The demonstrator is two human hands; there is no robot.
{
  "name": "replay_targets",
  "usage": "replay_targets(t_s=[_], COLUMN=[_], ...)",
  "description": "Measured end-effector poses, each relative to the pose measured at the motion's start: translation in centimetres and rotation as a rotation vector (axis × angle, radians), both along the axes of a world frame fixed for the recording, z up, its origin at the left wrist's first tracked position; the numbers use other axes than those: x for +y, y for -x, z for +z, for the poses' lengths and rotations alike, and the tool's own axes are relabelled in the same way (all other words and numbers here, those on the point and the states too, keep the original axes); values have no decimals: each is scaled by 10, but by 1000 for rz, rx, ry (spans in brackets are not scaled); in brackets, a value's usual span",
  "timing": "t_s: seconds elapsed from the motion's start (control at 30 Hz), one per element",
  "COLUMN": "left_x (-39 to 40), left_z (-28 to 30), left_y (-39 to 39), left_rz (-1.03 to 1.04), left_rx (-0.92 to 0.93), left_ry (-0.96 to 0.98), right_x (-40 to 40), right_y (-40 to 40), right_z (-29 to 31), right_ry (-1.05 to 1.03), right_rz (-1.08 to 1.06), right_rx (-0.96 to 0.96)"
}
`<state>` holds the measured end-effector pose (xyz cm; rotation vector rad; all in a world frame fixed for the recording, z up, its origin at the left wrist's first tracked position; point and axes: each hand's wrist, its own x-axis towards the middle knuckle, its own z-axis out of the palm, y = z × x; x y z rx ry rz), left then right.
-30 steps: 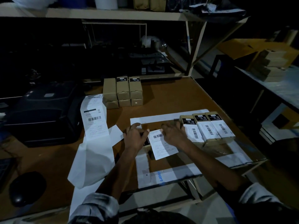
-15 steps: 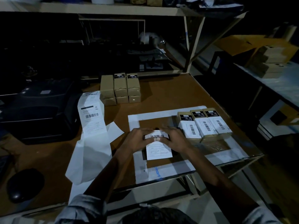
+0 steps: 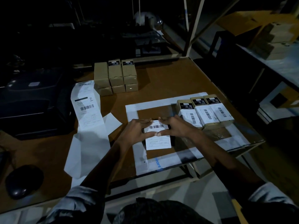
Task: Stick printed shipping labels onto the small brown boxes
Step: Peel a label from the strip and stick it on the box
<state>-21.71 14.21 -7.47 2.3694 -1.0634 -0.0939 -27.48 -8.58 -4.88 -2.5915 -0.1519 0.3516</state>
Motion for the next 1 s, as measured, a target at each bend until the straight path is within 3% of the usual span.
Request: replay_targets(t_s=[0.37,0.7,0.87,1.0], left_x=[-3,-8,-14,-17], left_z=[1,22,28,30], left_y=[0,-1,-6,3], left_rz=[-20,-48,-47,-16], left_rx=[-69,-100,-159,-295], left_ry=[-82,-365,-463,-499], right_x=[-1,3,12,27], right_y=[1,-14,-21,-9], right_z=[-4,16,31,19], right_ry=[71,91,220,380], right_rz=[8,-1,47,79], right_rx=[-37,92,147,32])
